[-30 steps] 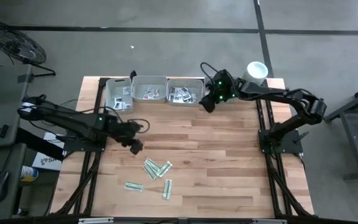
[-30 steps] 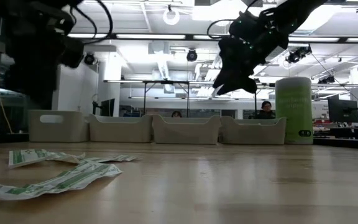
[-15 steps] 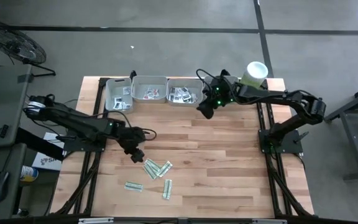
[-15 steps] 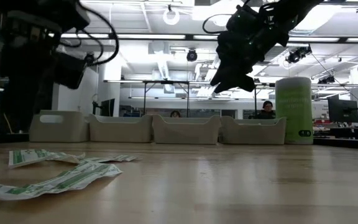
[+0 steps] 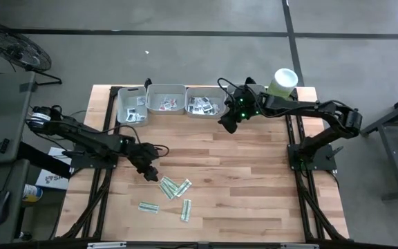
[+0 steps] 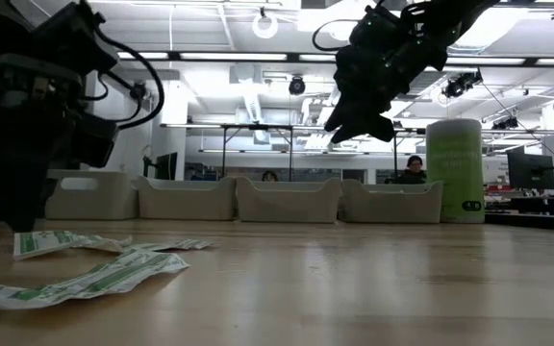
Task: Pick & Place First Aid Supplies
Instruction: Put the green bandage into the right gray bin
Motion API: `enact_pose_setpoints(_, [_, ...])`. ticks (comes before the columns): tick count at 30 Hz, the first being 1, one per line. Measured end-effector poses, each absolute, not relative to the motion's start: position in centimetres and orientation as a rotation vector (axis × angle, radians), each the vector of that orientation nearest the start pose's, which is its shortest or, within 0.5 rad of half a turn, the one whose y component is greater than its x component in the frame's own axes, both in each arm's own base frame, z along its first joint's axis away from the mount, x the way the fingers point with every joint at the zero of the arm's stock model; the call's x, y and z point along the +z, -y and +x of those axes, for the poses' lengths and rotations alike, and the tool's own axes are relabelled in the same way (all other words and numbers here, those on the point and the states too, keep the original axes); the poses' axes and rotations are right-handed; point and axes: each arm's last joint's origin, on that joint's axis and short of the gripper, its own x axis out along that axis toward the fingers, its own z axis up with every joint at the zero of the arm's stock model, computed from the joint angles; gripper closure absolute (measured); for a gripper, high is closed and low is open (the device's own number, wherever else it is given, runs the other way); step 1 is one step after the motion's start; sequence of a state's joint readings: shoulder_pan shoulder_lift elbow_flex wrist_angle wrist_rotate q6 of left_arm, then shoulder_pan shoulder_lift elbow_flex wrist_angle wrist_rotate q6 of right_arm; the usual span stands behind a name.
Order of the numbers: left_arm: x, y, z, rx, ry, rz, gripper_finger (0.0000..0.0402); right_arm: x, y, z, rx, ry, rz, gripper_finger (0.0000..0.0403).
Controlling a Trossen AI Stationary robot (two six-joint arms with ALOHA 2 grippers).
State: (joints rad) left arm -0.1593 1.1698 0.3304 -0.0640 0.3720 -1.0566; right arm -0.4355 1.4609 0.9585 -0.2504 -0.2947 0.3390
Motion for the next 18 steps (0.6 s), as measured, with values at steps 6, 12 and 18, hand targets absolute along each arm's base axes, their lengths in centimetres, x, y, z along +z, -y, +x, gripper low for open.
enact_pose_setpoints(6, [12.7, 3.9, 17.8, 0.033, -1.086, -1.060, 0.0204, 23.5, 12.1, 27.9, -0.254, -0.679, 0.594, 0.0261])
enact_pose_setpoints(12, [12.3, 4.0, 18.3, 0.019, -1.085, -1.068, 0.0204, 23.5, 12.1, 27.9, -0.261, -0.678, 0.612, 0.0261])
enact_pose_setpoints(18, [11.1, 5.0, 19.5, -0.040, -1.094, -1.067, 0.0204, 23.5, 12.1, 27.9, -0.263, -0.678, 0.617, 0.0261])
